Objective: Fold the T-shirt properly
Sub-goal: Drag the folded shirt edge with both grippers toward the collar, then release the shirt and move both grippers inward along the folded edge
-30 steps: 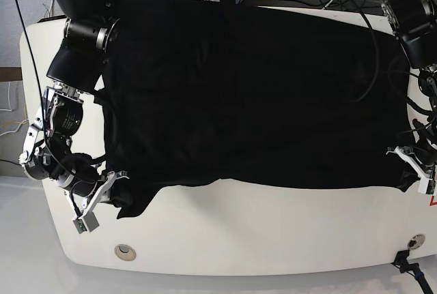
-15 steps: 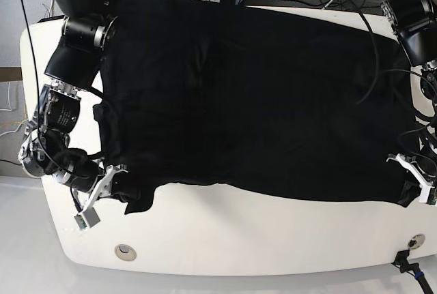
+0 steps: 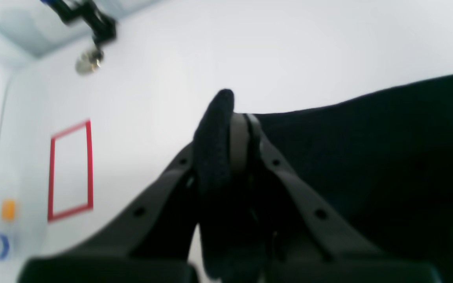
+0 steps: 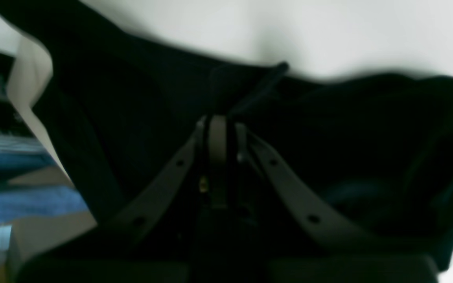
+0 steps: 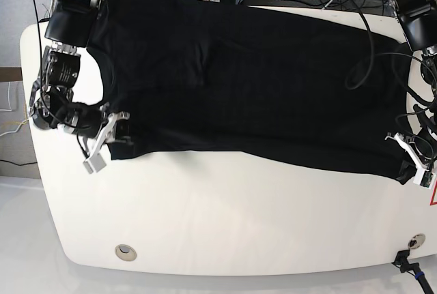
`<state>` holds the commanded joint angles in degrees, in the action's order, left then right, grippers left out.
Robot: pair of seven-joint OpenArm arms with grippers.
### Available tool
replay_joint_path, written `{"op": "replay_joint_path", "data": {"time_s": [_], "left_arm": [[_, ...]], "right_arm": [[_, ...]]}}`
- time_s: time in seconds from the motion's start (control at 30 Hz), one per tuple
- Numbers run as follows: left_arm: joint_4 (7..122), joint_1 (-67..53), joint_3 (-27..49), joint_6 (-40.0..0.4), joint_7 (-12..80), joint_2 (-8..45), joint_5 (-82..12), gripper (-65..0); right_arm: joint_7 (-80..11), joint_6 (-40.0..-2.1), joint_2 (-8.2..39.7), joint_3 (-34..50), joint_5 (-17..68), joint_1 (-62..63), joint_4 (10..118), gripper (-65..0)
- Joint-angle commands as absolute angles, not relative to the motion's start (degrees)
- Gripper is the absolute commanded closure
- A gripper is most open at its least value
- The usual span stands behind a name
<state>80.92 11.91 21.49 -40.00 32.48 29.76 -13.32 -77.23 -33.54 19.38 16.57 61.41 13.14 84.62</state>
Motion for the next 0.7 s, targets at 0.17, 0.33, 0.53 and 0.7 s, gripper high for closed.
{"op": "replay_joint_path", "data": {"time_s": [0.17, 0.33, 0.53, 0.7], "left_arm": [[80.9, 10.2, 21.5, -40.0, 37.6, 29.8, -13.3, 0.0], [80.9, 7.4, 21.5, -40.0, 39.9, 29.8, -13.2, 0.0], [80.9, 4.4, 21.5, -40.0, 42.9, 29.8, -13.1, 0.0], [80.8, 1.2, 21.2, -40.0, 42.9, 29.8, -13.0, 0.0]], "right_arm": [[-77.5, -33.5, 19.4, 15.9, 61.4, 8.7, 84.6, 0.0], [-80.0, -33.7, 20.7, 15.8, 61.4, 6.5, 84.6, 0.0], [-80.0, -33.7, 24.1, 12.4, 61.5, 3.3, 84.6, 0.0], [-80.0, -33.7, 24.4, 12.3, 61.5, -0.3, 84.6, 0.0]]}}
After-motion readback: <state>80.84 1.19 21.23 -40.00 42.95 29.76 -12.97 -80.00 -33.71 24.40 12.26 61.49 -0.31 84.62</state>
